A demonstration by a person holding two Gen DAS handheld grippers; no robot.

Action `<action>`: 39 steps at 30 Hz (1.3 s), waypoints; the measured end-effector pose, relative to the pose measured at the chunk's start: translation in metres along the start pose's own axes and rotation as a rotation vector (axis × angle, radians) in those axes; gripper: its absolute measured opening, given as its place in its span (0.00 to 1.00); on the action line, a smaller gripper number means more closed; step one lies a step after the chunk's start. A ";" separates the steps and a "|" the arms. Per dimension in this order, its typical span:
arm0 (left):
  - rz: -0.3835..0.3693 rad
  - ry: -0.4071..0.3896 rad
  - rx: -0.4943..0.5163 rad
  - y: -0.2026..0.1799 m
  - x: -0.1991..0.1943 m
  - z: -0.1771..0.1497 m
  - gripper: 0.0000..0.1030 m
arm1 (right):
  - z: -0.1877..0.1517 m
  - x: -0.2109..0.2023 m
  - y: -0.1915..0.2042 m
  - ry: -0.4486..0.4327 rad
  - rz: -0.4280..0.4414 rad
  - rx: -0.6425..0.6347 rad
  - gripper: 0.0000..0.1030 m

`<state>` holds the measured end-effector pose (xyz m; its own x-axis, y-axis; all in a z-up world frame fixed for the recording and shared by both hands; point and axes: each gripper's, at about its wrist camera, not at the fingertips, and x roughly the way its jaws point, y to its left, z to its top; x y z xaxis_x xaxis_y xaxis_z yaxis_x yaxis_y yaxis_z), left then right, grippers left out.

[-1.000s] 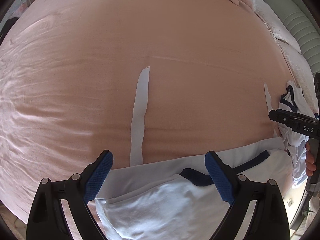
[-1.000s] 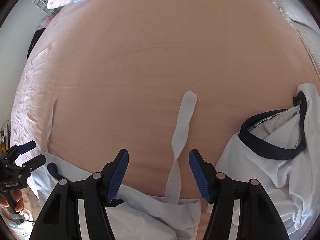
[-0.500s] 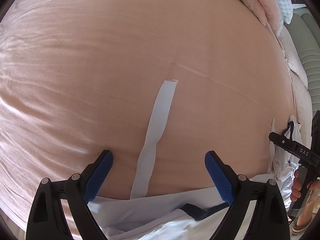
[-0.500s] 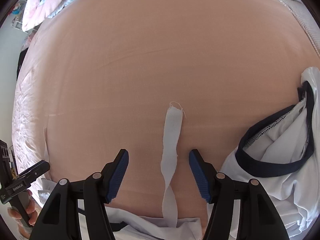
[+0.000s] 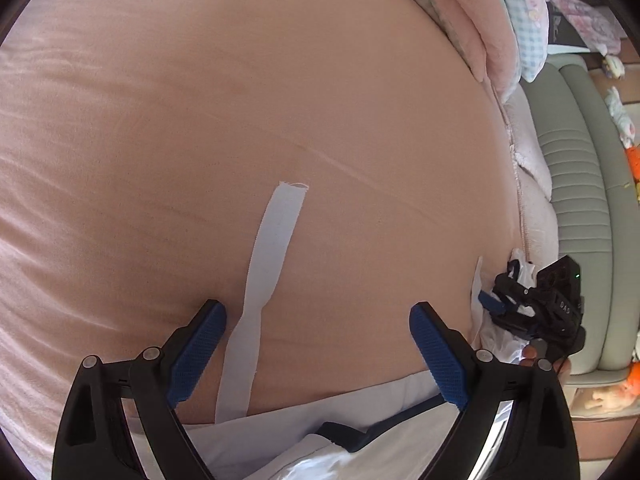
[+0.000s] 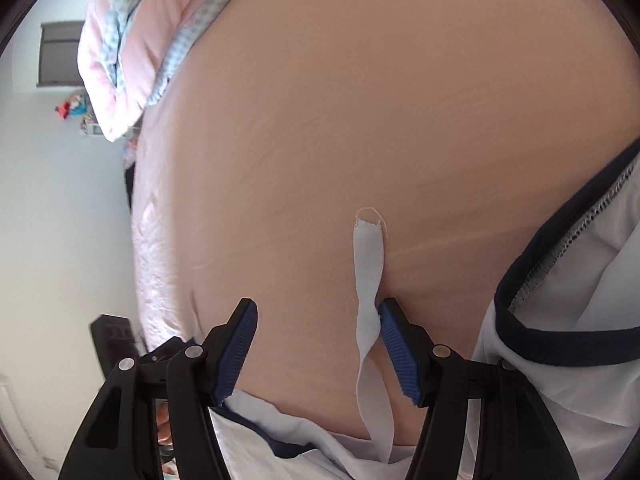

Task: Fold clothes
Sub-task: 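Move both open grippers toward the white ties of the folded top, then close the right gripper on one white tie while the left gripper closes on the other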

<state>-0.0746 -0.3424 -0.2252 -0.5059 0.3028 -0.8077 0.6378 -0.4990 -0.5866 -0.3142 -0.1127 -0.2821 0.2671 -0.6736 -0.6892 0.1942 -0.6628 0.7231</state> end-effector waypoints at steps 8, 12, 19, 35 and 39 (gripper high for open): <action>-0.095 0.014 -0.046 0.012 -0.009 -0.011 0.91 | -0.023 -0.001 -0.015 0.044 0.126 -0.037 0.61; -0.170 -0.021 -0.063 0.025 -0.019 -0.021 0.91 | -0.038 0.004 -0.004 0.057 0.125 -0.088 0.61; -0.180 -0.055 -0.119 0.029 -0.020 -0.018 0.92 | -0.034 0.010 -0.009 0.039 0.162 -0.050 0.61; -0.121 -0.190 -0.049 0.023 -0.023 -0.039 0.91 | -0.036 0.014 -0.029 -0.035 0.077 0.014 0.00; -0.038 -0.203 -0.011 0.013 -0.021 -0.042 0.89 | -0.035 0.014 -0.027 -0.028 0.054 0.006 0.00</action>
<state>-0.0312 -0.3208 -0.2188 -0.6357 0.1512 -0.7570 0.6216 -0.4813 -0.6181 -0.2826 -0.0928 -0.3093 0.2509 -0.7170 -0.6504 0.1746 -0.6273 0.7589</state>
